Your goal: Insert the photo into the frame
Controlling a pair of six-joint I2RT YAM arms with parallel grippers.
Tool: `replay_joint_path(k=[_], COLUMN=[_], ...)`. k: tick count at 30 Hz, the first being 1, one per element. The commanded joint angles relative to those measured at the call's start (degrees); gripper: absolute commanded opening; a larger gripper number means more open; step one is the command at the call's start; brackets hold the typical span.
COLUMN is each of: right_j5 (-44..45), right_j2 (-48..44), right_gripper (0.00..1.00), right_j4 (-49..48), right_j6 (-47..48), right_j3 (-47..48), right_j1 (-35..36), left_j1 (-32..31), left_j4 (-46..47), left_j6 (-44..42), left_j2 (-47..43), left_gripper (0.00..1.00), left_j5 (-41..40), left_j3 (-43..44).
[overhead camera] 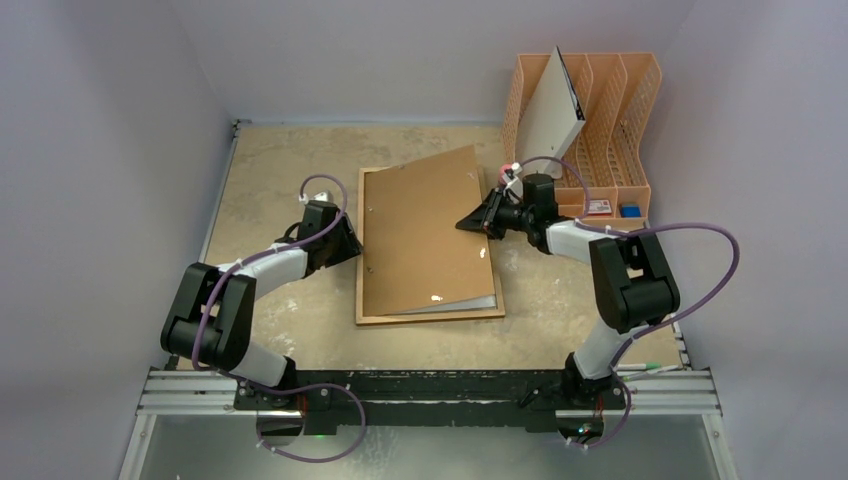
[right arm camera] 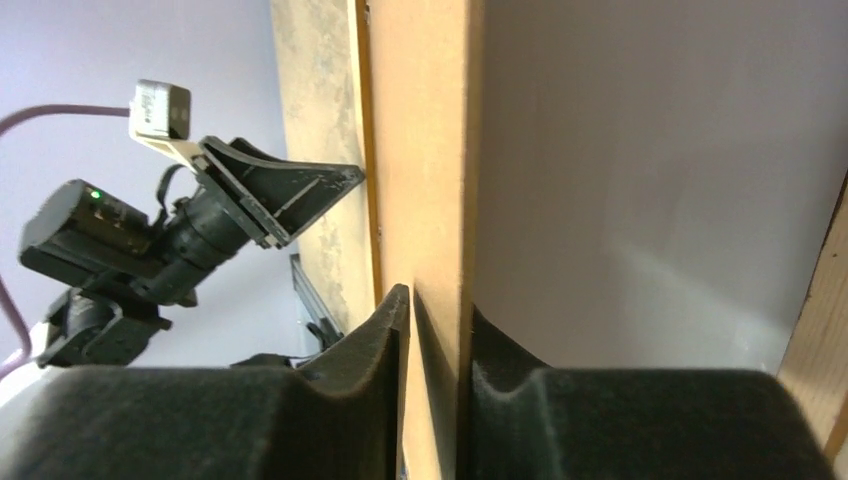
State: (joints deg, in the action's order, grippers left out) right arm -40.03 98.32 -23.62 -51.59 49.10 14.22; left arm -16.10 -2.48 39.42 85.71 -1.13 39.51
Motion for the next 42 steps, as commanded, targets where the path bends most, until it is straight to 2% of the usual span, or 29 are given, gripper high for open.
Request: replay_joint_path(k=[1, 11, 15, 20, 29, 35, 42], right_j5=[1.3, 8.8, 16.0, 24.1, 37.1, 42.2, 42.0], right_j2=[-0.3, 0.4, -0.4, -1.5, -7.8, -9.0, -7.7], right_gripper=[0.25, 0.7, 0.83, 0.92, 0.99, 0.99, 0.98], right_j4=[7.2, 18.0, 23.1, 28.3, 35.3, 34.8, 31.7], right_j6=[7.0, 15.9, 18.5, 20.7, 25.0, 25.0, 24.6], right_j3=[4.5, 9.8, 12.1, 13.7, 14.5, 12.7, 7.6], right_j1=[0.9, 3.5, 5.3, 6.6, 6.5, 6.4, 6.3], left_j1=[0.5, 0.5, 0.5, 0.5, 0.5, 0.5, 0.5], left_j4=[0.9, 1.6, 1.6, 1.6, 1.6, 4.0, 4.7], left_j6=[-0.6, -0.1, 0.3, 0.3, -0.1, 0.4, 0.7], left_j2=[-0.3, -0.6, -0.8, -1.4, -3.1, -2.9, -2.2], left_gripper=[0.49, 0.52, 0.54, 0.57, 0.69, 0.7, 0.66], left_j5=[0.9, -0.1, -0.5, -1.3, -1.5, -0.4, 2.5], left_j3=[0.2, 0.8, 0.7, 1.1, 1.5, 0.9, -0.8])
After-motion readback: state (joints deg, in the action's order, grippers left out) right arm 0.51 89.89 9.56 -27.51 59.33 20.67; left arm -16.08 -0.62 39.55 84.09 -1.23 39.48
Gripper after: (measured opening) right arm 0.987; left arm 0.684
